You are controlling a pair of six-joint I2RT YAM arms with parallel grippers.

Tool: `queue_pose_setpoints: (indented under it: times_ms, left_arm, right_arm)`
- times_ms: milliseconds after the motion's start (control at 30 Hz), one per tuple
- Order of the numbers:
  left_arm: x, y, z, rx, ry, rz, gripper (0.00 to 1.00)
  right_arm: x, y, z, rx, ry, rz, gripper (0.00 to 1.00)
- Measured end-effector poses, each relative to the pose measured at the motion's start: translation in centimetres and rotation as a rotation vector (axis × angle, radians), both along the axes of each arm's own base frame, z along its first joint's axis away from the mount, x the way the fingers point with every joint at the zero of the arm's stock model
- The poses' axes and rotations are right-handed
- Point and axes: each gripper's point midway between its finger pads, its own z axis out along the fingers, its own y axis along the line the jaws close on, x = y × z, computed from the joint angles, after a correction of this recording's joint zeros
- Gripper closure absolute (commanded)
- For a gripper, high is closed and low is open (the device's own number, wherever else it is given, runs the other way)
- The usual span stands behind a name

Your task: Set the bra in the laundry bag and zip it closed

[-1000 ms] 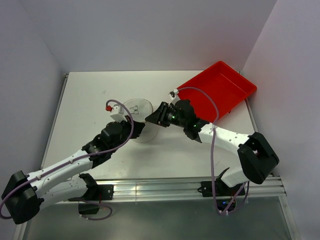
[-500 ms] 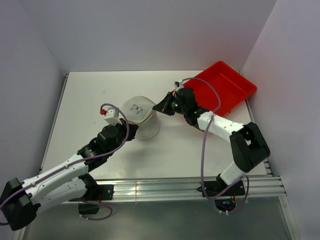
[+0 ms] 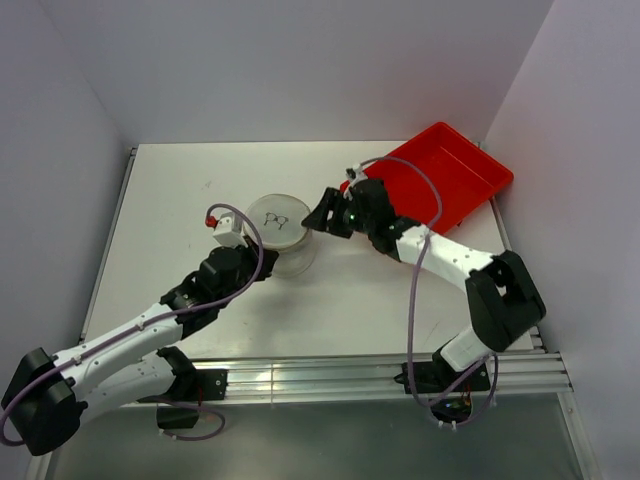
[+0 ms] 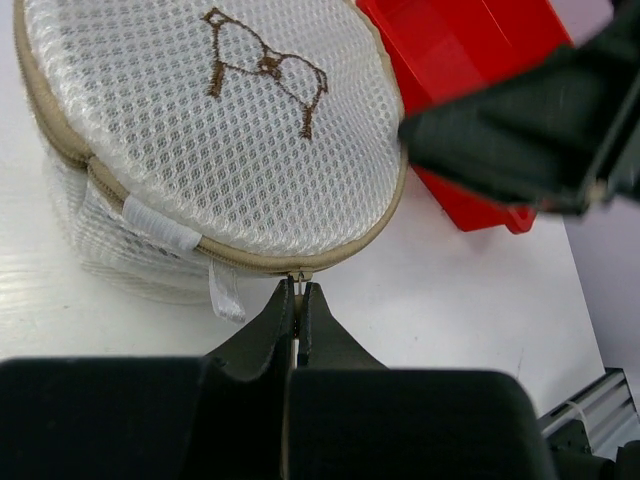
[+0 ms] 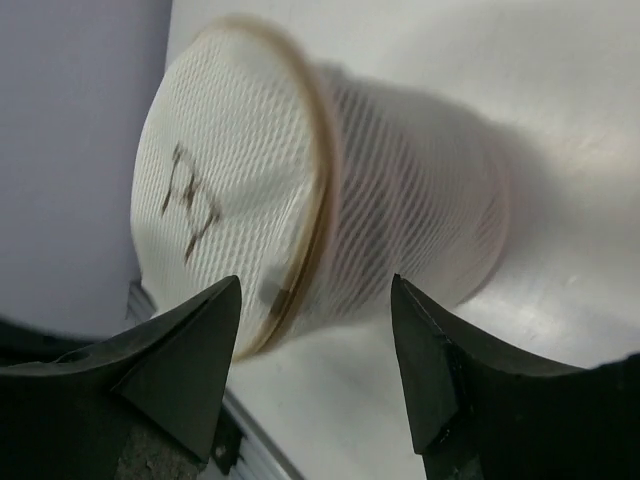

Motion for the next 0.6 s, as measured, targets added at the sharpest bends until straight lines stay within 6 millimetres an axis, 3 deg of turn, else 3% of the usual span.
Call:
queue_pose_setpoints:
  times_ms: [133,233,300,333,433,600]
  left_arm:
    - [0.1,-1.0,0.2,-0.02,0.001,-0.033,1.0]
    - [0.1,-1.5,0.5,-0.038,-0.002,-0.051,1.0]
    - [0.0,-1.7,0.7,-0.048,-0.002,-0.06,1.0]
    - [0.0,-1.9,0.7,-0.056,-0.001,-0.064,1.0]
    - [-0.1,-1.9,0.8,-0.063,0.0,-0.066,1.0]
    - [-0.1,-1.5,0.8,-0.051,-0.001,-0.053,1.0]
  right_arm:
    - [-5.3,1.6,-0.5,0.047,0.027,0.062,0.34]
    - [-6.8,3.4,0.4,0.105,0.032,0.108,0.42]
    - [-6.8,3.9,1.0,0.133,0.023,0.113,0.52]
    - [-6.6,4.1,1.2,0.146,0.021,0.109,0.72]
    - [-6.1,4.4,0.9,0.161,0.032,0.091,1.0]
    - [-5.1,4.2,0.6,0.174,0.059,0.071,1.0]
